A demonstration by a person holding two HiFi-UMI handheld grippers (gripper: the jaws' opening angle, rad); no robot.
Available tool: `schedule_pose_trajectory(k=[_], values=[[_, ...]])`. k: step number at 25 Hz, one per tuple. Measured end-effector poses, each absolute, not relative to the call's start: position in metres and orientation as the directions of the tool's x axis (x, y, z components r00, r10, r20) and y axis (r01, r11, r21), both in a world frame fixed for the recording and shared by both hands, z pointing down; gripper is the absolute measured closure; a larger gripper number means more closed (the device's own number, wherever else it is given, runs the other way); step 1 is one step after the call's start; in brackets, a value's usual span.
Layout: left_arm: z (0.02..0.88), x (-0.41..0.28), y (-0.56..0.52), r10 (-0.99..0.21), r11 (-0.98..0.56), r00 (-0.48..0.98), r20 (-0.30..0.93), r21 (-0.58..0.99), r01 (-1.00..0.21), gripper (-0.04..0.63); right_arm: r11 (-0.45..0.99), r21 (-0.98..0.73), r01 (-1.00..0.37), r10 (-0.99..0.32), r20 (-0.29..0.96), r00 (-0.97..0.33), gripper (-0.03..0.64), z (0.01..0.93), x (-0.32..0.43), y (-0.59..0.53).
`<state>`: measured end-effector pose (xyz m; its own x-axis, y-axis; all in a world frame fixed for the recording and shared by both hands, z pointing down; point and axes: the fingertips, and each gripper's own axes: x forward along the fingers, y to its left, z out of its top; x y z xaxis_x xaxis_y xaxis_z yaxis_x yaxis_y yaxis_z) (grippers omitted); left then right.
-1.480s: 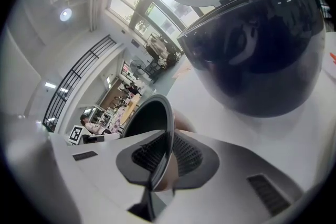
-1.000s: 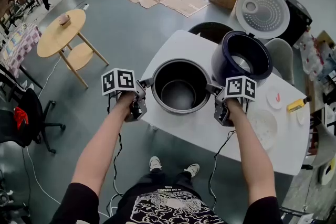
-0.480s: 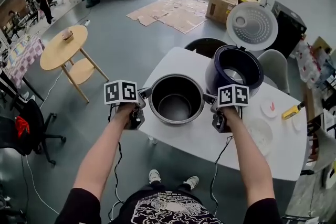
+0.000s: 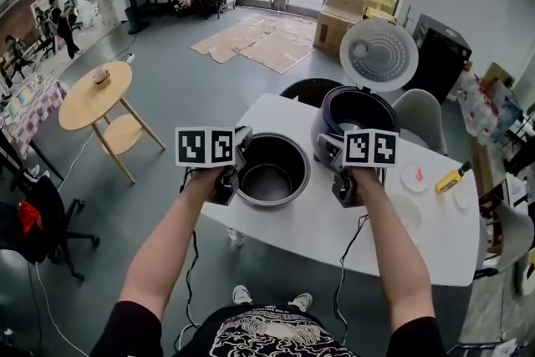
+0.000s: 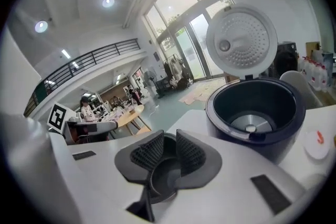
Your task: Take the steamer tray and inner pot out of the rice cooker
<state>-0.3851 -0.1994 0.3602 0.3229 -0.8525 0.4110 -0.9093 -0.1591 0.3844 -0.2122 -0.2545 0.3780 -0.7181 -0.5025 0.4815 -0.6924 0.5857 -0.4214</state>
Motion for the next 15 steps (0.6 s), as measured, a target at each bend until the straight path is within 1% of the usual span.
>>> schedule_pose_trajectory(k=[8, 15], values=[[0.3, -0.307, -0.211, -0.872, -0.339, 0.392, 0.292, 0.218, -0.915, 0.563, 0.618, -0.252, -0.745, -0.652, 0.365, -0.664, 0.537, 0.316, -0.166, -0.243], [0.29, -0.249, -0.214, -0.871, -0.408, 0.418, 0.259, 0.093, -0.908, 0.569, 0.565, -0.15, -0.811, -0.77, 0.258, -0.584, 0.549, 0.285, -0.107, -0.231]])
